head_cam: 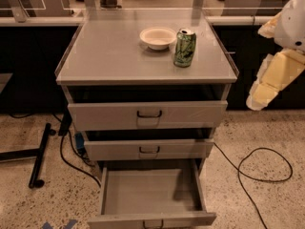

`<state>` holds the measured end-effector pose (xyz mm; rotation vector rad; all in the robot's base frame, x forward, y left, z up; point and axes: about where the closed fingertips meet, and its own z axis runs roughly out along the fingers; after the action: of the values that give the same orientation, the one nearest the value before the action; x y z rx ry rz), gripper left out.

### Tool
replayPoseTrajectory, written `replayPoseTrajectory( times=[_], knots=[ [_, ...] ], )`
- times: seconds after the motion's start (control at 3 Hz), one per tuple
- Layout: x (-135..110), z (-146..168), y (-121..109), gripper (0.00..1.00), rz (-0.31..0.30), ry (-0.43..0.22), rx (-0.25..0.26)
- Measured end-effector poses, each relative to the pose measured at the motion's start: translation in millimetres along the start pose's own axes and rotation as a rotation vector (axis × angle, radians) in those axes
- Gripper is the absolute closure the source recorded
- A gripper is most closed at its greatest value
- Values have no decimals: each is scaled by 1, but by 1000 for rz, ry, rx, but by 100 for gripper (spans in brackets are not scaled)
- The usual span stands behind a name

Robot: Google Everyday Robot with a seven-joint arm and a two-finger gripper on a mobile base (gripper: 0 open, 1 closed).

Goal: Place green can into bottom drawer

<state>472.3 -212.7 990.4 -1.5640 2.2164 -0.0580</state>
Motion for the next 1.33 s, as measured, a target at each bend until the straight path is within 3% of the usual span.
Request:
replayPoseTrajectory(
  times=[0.67,1.0,1.33],
  knots=[
    [-64,10,-94,0,158,-193,48],
    [-94,31,-136,0,248,-289,39],
    [-122,71,-168,0,317,-326,7]
  ],
)
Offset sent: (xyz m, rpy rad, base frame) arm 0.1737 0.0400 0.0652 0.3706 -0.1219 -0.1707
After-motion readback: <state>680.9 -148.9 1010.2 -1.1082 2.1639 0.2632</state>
